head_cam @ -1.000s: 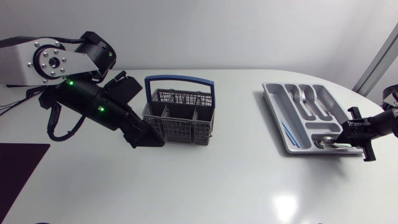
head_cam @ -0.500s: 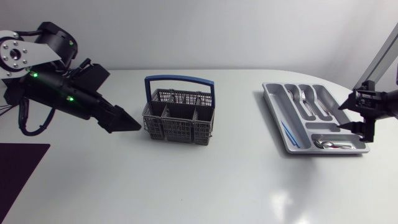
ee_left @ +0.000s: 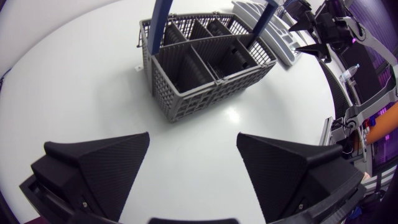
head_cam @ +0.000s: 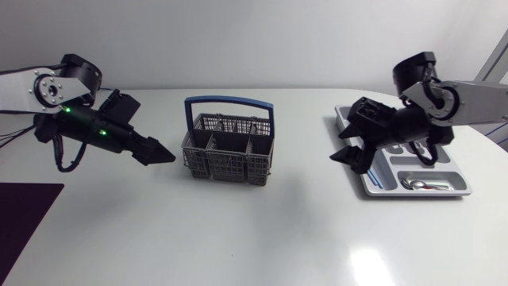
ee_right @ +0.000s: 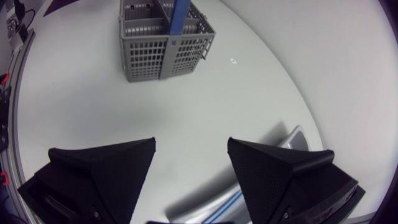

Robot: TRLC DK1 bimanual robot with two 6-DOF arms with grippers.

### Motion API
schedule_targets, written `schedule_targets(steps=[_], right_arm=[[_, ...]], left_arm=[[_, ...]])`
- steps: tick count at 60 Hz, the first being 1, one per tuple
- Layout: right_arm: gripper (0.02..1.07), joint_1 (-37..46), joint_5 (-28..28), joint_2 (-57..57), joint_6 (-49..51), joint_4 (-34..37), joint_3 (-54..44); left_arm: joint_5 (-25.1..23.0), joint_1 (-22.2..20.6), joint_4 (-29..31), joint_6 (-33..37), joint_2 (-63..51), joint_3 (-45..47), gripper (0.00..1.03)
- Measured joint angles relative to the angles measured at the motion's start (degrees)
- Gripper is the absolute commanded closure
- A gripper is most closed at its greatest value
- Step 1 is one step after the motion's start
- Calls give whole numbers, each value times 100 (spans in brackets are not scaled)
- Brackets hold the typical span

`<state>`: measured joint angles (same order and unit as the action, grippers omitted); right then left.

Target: Unload the cutlery basket into the drawer organizer.

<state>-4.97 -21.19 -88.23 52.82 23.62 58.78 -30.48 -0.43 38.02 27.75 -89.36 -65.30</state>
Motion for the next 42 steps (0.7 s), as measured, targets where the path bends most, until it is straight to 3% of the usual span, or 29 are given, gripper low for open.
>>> schedule_targets(steps=[17, 42], right_arm=[[23, -1010, 262, -929, -1399, -452, 306], [23, -1377, 413, -1526, -2092, -586, 984]], left_arm=[[-63, -118, -251, 44, -850, -260, 5], [-382, -396, -365, 234, -896, -354, 5]])
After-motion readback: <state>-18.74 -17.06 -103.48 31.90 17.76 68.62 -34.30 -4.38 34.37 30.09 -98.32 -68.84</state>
